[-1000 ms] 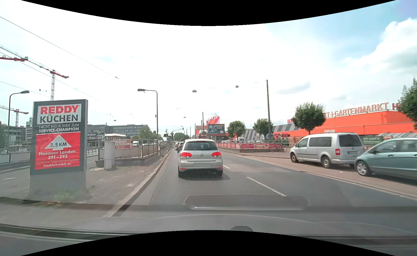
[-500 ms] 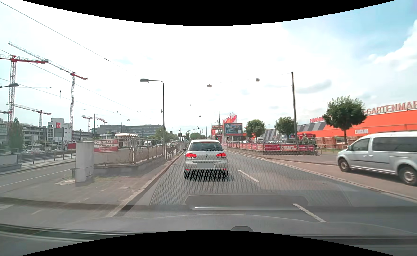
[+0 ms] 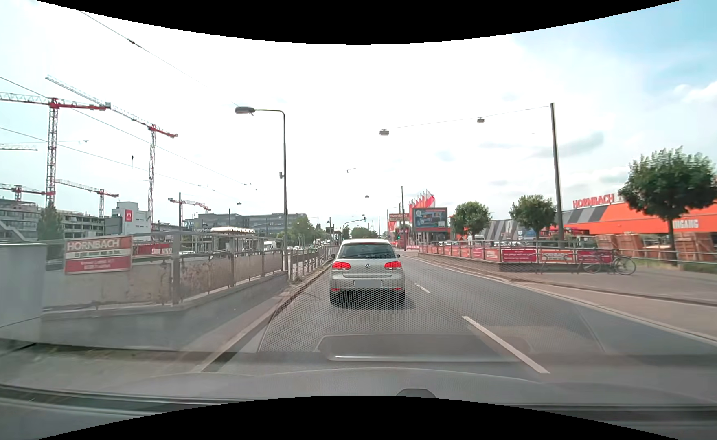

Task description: Follow the waypoints while adhering to traffic rules and regulations

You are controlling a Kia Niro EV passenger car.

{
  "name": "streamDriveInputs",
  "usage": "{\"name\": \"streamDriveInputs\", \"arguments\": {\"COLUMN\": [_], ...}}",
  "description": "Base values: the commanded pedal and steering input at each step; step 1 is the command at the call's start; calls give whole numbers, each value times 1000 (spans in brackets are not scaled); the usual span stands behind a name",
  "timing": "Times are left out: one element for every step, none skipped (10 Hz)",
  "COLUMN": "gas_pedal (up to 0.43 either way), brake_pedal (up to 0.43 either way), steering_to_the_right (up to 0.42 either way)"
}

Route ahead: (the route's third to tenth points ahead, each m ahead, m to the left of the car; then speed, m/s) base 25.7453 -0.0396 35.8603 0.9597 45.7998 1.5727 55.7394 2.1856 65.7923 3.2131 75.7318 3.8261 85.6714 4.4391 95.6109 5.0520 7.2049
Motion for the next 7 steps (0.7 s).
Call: {"name": "streamDriveInputs", "arguments": {"gas_pedal": [130, 130, 130, 130, 130, 150, 157], "brake_pedal": [0, 0, 0, 0, 0, 0, 0], "steering_to_the_right": [-31, -22, -17, -15, -12, -10, -9]}}
